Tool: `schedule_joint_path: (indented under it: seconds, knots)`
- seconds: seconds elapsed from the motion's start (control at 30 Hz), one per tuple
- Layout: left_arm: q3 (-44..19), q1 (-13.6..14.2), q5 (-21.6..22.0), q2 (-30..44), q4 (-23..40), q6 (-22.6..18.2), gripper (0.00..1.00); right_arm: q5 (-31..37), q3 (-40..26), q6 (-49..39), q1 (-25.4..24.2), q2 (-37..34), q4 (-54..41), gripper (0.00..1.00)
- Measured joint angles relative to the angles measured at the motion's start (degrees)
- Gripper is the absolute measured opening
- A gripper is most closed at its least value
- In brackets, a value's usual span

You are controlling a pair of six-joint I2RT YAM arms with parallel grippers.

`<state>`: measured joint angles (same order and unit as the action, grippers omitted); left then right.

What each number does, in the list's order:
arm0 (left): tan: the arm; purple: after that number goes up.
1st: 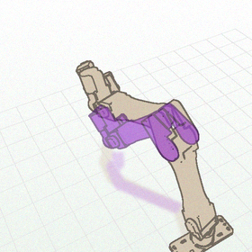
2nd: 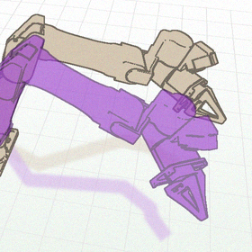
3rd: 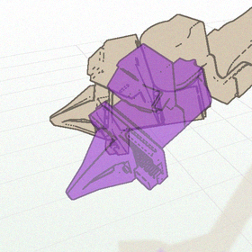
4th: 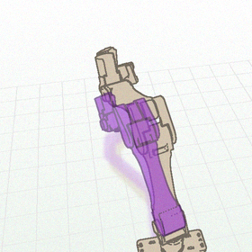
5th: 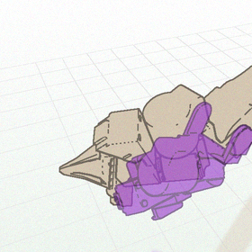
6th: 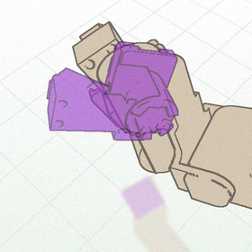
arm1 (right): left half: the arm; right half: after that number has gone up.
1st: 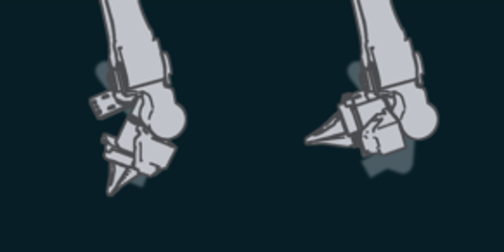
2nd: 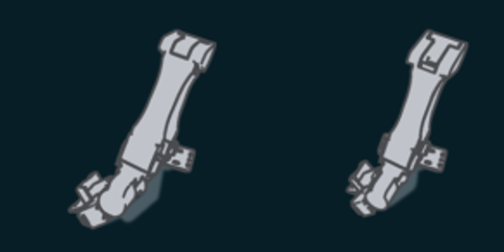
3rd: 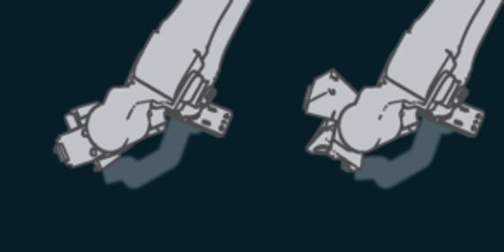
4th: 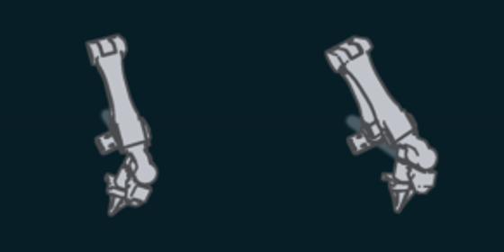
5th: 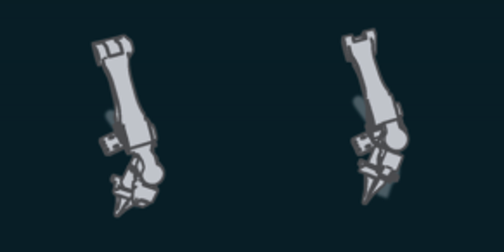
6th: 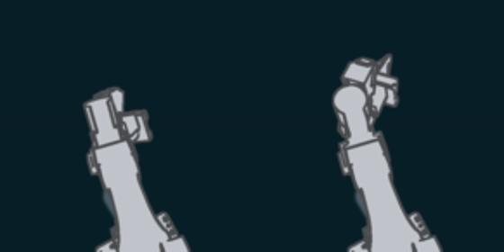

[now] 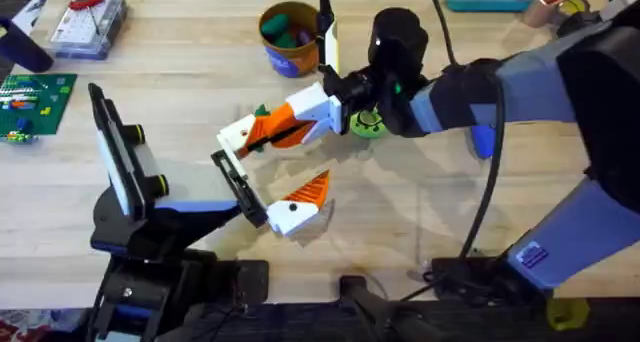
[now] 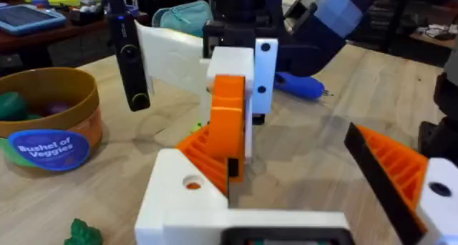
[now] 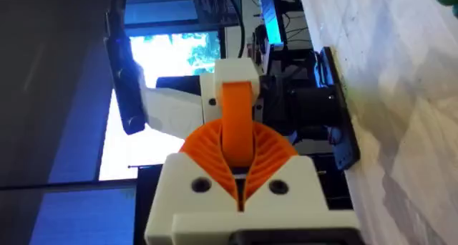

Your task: Pick up the gripper from the table and insert it into the empty holder that is missing its gripper. Then pick up a screw, insert it into the mounting hole, and use the screwdriver to tighten it. Finally, clean up the table by picking up the vegetable and placing it into the bucket.

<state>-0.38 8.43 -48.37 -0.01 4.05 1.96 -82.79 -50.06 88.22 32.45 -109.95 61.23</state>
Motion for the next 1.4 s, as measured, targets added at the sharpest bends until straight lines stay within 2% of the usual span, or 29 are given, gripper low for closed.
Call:
schedule_joint_path:
  seconds: [0.97,1.0,1.03,1.2,1.23,1.27,1.4]
  knots:
    - [0.0,0.0,-0.14,0.0,0.02,0.0,0.987,-0.12,-0.04,-0.04,0.02,0.0,0.0,0.01]
    - [0.0,0.0,-0.12,0.0,0.0,0.0,0.987,-0.15,-0.04,-0.01,0.02,0.0,-0.06,0.04]
    - [0.0,0.0,-0.21,0.0,-0.02,0.0,0.987,-0.19,-0.04,0.02,0.03,0.0,-0.16,0.13]
    - [0.02,0.39,-3.4,0.0,0.22,0.15,0.987,-0.23,-0.68,-0.24,1.49,0.0,0.18,0.906]
    - [0.02,0.39,-3.66,0.0,0.24,0.18,0.987,-0.26,-0.7,-0.43,1.52,0.0,0.31,0.97]
    - [0.02,0.37,-3.96,0.0,0.26,0.2,0.987,-0.32,-0.72,-0.43,1.4,0.0,0.35,0.99]
    - [0.02,0.37,-4.58,0.0,0.31,0.2,0.987,-0.56,-0.76,-0.43,-0.46,0.0,0.31,0.995]
